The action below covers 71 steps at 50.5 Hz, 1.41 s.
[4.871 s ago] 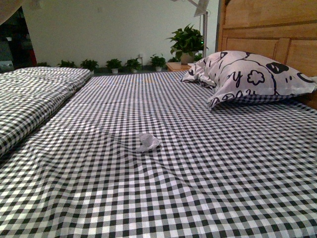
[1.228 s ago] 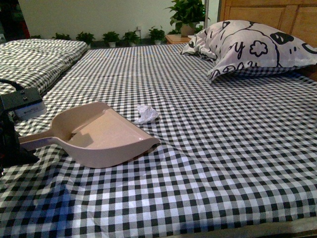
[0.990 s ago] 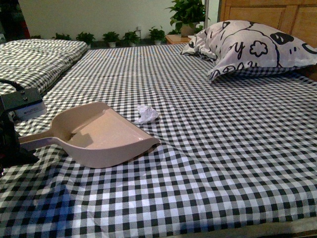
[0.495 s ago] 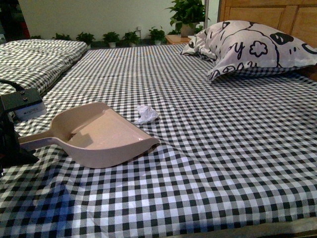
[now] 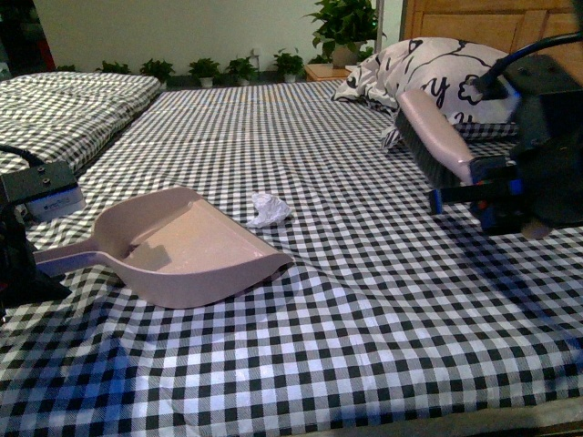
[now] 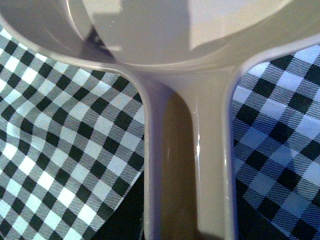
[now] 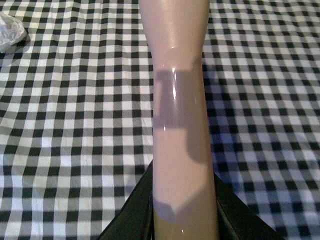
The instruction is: Clean up trash
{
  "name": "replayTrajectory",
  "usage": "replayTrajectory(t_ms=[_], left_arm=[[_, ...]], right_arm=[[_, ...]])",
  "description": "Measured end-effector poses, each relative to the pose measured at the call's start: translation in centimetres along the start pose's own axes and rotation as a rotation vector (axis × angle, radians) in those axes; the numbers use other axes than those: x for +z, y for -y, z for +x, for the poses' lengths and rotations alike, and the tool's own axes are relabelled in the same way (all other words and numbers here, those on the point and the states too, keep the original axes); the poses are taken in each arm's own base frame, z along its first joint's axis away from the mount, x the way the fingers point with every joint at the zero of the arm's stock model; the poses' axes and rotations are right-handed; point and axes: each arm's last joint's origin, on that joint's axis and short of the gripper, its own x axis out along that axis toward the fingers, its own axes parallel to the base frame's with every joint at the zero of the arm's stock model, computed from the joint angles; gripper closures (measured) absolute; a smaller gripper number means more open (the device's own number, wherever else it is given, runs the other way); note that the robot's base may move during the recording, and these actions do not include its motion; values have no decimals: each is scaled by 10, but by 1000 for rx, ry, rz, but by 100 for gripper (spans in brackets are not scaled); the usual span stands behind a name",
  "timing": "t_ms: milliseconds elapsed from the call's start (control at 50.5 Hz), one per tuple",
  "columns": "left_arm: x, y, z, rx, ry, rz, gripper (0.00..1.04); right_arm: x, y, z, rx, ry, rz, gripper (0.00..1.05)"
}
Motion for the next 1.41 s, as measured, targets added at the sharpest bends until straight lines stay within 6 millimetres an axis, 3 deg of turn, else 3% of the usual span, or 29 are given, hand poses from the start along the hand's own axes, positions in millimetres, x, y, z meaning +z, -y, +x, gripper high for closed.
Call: replayTrajectory(t_ms=[158,594,931,1406], left_arm=[[0,0,0,0,0,0,81],[0,0,0,0,0,0,81],[0,0,0,0,0,0,81],[0,0,0,0,0,0,81]], right_arm=[[6,-24,38,3,13,-58,85],[11,-61,91,-37,25,-224,85],[25,-84,97,-39,70,-336,85],[6,-106,114,-159,85,-528,85]])
